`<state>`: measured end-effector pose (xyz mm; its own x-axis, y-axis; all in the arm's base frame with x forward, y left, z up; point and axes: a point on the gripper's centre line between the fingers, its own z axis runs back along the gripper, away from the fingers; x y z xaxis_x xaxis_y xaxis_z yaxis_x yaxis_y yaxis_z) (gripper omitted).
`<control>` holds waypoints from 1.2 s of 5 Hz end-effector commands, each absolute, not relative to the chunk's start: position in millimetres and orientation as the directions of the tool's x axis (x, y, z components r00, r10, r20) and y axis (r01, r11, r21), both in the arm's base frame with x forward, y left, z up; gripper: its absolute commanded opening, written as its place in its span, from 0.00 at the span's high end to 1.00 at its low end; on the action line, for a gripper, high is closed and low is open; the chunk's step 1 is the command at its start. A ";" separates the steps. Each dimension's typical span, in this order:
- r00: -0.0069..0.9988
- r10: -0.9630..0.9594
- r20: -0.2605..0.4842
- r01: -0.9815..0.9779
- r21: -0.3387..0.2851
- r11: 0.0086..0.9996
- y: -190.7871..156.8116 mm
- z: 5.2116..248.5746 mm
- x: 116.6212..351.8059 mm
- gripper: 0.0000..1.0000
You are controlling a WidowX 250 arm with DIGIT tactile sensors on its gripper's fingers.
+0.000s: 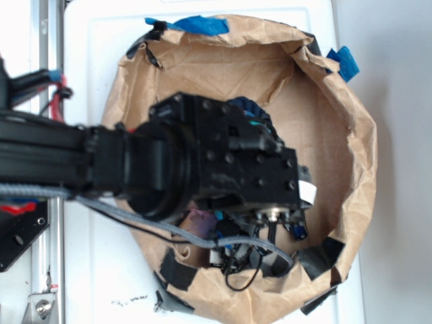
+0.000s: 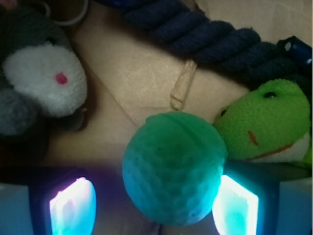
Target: Grab the green ball.
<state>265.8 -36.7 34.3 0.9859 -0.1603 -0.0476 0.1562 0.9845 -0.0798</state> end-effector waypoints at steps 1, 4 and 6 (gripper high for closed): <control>0.984 -0.178 0.012 0.179 -0.063 0.982 -49.0 36.9 277.8 0.00; 0.990 -0.059 0.130 0.061 -0.018 0.998 -45.9 41.2 291.9 0.00; 0.990 -0.042 0.137 0.046 -0.025 0.999 -44.9 39.8 294.0 1.00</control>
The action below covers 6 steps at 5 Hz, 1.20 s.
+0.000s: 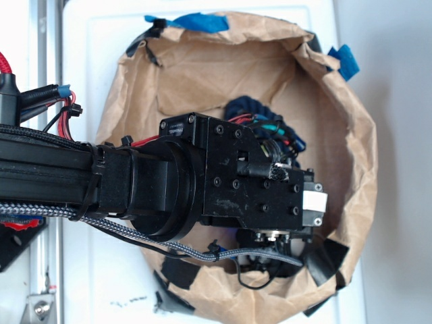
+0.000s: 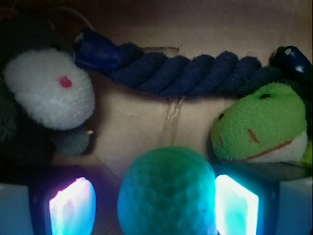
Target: Grab the green ball.
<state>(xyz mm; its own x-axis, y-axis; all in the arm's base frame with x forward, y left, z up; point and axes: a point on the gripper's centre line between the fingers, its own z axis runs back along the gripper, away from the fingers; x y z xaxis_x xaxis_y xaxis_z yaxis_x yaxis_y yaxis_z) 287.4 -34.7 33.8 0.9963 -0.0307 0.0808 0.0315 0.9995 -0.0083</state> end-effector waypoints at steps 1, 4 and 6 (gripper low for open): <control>0.989 -0.050 0.138 0.055 -0.030 0.998 -44.7 40.1 293.3 1.00; 0.985 -0.070 0.155 0.077 -0.041 0.996 -43.4 42.6 290.8 1.00; 0.980 0.006 0.199 0.004 -0.050 0.999 -35.7 74.9 292.7 1.00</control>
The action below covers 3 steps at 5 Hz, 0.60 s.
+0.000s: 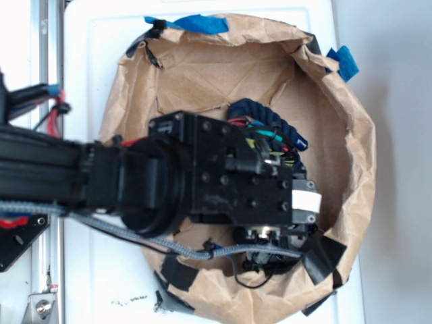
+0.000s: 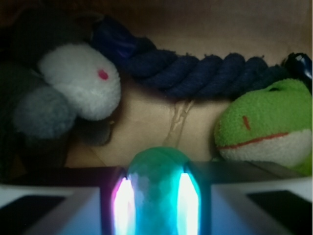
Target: Grab the green ball.
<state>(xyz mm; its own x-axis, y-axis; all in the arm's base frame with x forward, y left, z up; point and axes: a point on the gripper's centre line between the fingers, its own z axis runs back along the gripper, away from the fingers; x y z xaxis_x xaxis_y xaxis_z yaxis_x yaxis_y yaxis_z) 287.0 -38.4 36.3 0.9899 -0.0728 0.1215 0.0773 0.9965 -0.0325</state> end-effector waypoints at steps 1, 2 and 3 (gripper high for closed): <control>0.956 0.225 0.187 -0.207 -0.107 0.972 -12.0 124.6 299.1 1.00; 0.931 0.353 0.095 -0.341 -0.124 0.932 14.4 163.7 293.9 1.00; 0.924 0.350 0.152 -0.340 -0.088 0.936 26.0 190.9 273.2 1.00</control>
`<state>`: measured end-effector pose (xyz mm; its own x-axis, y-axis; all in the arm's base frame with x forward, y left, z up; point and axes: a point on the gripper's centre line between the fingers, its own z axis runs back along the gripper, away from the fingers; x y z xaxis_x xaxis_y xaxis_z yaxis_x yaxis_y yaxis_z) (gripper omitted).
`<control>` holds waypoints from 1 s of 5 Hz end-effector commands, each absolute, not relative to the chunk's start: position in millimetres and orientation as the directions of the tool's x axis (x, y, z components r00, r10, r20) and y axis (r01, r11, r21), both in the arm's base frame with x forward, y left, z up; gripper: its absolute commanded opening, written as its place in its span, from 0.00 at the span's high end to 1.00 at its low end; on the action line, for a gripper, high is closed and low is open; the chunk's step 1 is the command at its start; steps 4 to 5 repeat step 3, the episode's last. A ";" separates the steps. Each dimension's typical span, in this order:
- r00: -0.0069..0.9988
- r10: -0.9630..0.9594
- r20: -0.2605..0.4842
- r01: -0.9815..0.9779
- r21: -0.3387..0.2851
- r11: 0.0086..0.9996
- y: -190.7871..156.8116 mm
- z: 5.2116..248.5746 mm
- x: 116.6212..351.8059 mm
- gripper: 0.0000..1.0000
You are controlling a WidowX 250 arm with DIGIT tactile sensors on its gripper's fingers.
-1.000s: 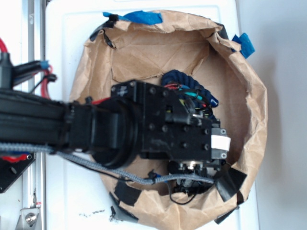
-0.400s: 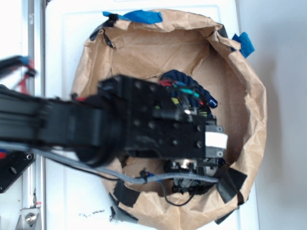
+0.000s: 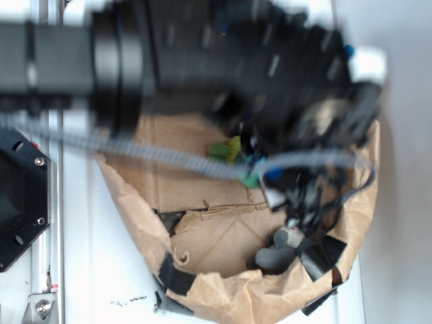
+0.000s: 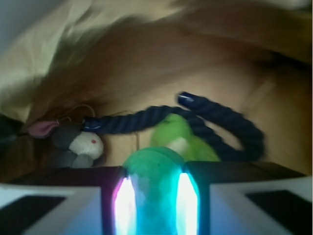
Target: Grab the green ball.
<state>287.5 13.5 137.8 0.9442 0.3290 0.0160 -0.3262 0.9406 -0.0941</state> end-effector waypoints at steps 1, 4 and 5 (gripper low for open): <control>0.946 0.305 0.107 -0.294 -0.105 0.950 24.4 200.1 255.2 1.00; 0.956 0.252 0.150 -0.241 -0.089 0.966 19.6 202.5 243.7 1.00; 0.956 0.252 0.150 -0.241 -0.089 0.966 19.6 202.5 243.7 1.00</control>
